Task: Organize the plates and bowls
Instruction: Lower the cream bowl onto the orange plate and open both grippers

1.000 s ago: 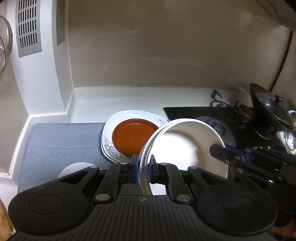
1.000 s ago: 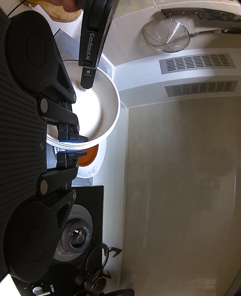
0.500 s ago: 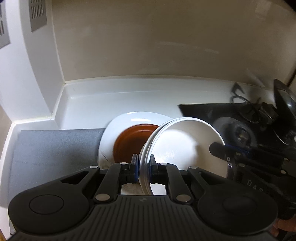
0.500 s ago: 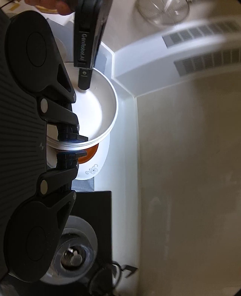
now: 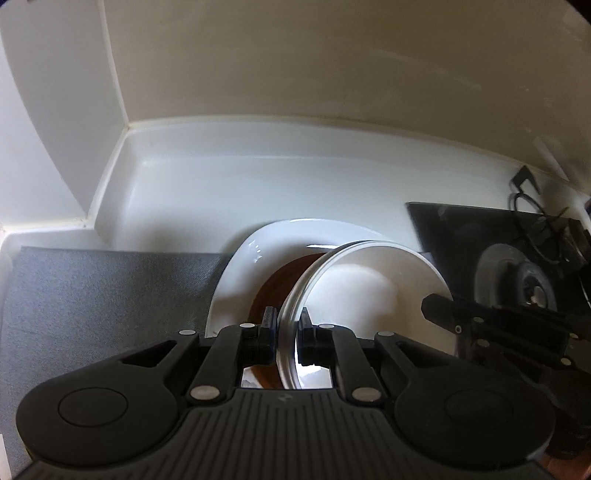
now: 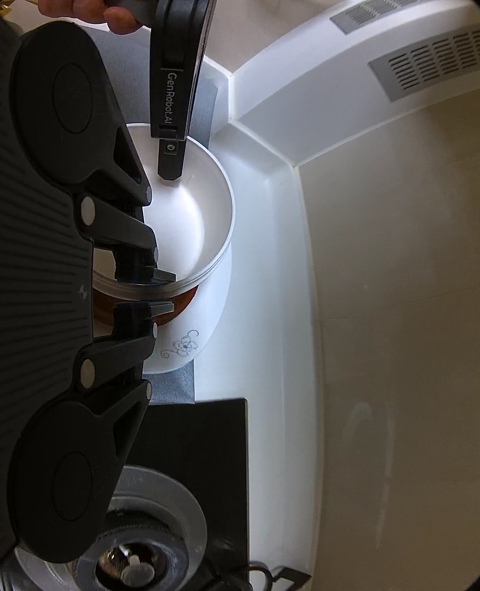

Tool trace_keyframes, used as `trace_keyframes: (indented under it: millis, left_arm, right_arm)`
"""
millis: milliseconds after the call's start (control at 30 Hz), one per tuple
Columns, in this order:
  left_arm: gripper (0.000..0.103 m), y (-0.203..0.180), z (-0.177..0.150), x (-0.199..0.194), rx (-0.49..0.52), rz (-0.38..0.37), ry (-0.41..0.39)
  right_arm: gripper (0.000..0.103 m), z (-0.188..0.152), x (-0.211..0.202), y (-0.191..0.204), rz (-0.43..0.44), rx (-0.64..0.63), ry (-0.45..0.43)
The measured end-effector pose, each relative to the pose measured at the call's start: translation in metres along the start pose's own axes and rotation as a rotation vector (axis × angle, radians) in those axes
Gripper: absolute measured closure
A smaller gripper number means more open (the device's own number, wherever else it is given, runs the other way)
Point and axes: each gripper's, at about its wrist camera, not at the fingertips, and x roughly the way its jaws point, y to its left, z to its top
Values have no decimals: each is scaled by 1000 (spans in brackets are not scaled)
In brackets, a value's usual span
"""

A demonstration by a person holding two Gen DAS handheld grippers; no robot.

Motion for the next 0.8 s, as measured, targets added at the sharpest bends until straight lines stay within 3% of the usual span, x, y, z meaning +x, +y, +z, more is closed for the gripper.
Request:
trace_keyframes:
  millis: [433, 800]
  left_arm:
    - [93, 1, 1, 31, 17, 30, 41]
    - [93, 3, 1, 35, 6, 32, 32]
  right_arm:
    - [94, 0, 29, -5, -22, -9, 59]
    - [94, -1, 37, -5, -21, -4, 43]
